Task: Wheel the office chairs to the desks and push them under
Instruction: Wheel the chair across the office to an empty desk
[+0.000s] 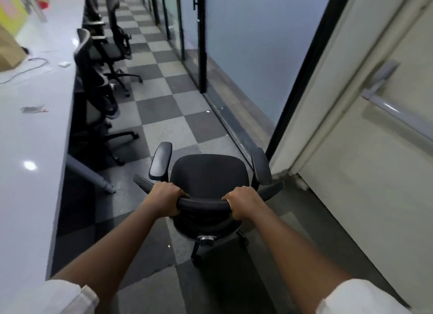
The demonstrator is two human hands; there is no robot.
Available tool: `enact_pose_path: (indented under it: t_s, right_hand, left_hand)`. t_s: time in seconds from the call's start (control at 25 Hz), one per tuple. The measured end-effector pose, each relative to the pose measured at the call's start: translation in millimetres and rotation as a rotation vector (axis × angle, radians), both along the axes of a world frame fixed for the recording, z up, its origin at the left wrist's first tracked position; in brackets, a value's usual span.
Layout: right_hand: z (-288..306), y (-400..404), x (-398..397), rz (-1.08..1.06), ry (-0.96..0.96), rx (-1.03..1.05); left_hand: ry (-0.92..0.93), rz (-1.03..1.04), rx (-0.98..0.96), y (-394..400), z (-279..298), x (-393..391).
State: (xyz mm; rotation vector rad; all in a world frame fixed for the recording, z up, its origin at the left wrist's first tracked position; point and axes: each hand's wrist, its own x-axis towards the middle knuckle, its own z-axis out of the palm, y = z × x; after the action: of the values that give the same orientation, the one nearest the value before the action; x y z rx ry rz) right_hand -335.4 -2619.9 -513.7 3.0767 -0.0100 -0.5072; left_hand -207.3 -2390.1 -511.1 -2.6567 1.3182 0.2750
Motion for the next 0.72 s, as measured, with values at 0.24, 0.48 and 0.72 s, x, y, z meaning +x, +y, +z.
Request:
enact_pose_path:
  t_s: [0.24,0.48,0.72]
  right_hand:
    - [-6.2,-19.8,97.3,0.276,-0.025,0.003]
    - [-12.3,-25.7,166.8,0.576,-0.022,0.012]
    - [-16.0,-3.2,213.9,0.889,-0.048,-0.021]
  left_hand:
    - [-0.021,0.269,0.000,9.7,-4.8,31.6]
    - [-0.011,0.583,-0.055,11.2,-11.6,20.5]
    - [-0.013,0.845,-0.042,23.2,-9.6,-6.6]
